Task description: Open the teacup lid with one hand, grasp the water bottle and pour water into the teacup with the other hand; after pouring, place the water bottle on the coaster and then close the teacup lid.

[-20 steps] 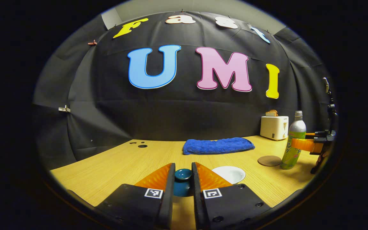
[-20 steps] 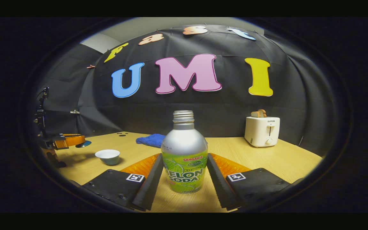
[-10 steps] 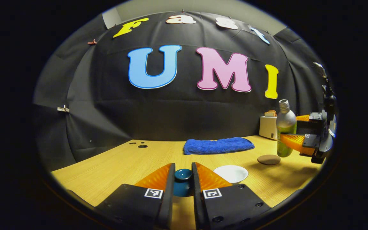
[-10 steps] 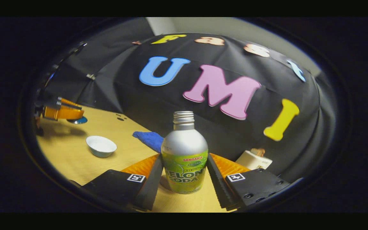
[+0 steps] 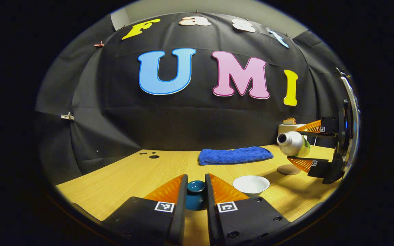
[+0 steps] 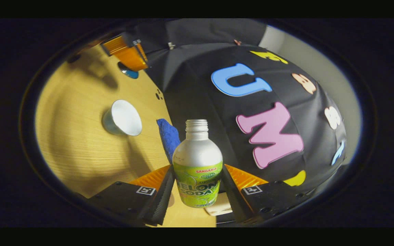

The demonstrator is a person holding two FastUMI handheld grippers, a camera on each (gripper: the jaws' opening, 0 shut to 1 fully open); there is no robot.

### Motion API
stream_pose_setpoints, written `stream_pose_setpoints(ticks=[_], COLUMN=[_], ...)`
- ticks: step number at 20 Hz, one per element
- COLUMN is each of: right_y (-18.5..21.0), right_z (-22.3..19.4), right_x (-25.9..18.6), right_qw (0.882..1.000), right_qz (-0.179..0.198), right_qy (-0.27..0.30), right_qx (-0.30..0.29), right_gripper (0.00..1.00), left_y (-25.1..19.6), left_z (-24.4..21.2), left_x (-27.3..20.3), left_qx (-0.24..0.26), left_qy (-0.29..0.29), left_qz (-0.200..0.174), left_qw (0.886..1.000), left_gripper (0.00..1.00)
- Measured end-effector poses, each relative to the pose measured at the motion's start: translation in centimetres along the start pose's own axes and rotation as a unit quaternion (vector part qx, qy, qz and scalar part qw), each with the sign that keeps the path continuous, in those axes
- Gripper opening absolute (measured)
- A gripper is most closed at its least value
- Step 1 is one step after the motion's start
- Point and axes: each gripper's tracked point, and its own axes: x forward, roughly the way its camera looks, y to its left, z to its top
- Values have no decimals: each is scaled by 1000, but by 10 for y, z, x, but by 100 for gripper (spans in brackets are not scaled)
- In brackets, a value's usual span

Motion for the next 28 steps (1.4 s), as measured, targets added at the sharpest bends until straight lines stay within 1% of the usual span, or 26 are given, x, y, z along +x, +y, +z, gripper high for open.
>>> stream_pose_setpoints(ticks=[2, 4, 5, 6, 8, 15, 16, 17, 22, 28], right_y=[4, 10, 14, 16, 15, 22, 23, 25, 28, 26], right_z=[10, 11, 11, 10, 8, 15, 17, 19, 19, 17], right_x=[5, 10, 12, 14, 16, 19, 19, 19, 21, 21], right_qw=[999, 998, 998, 997, 995, 983, 980, 978, 973, 966], right_qz=[3, 10, 15, 19, 20, 17, 17, 18, 27, 25], right_qy=[-11, -15, -13, -10, -6, -20, -23, -25, -31, -35], right_qx=[-38, -57, -67, -76, -99, -184, -196, -206, -228, -253], right_gripper=[77, 77, 76, 76, 77, 76, 76, 76, 77, 76], left_y=[0, -1, 0, 0, 0, 0, 0, -1, 0, -1], left_z=[1, 1, 1, 1, 1, 1, 1, 1, 0, 1], left_x=[0, 0, 0, 0, 0, 0, 0, -1, 0, 1], left_qx=[0, 0, 0, 0, 0, 0, 0, 0, 0, 0], left_qy=[0, 0, 0, 0, 0, 1, 0, 1, 1, 1], left_qz=[0, -2, -3, -3, -3, -6, -6, -6, -6, -8], left_qw=[1000, 1000, 1000, 1000, 1000, 1000, 1000, 1000, 1000, 1000], left_gripper=[31, 31, 34, 31, 31, 31, 34, 31, 31, 31])
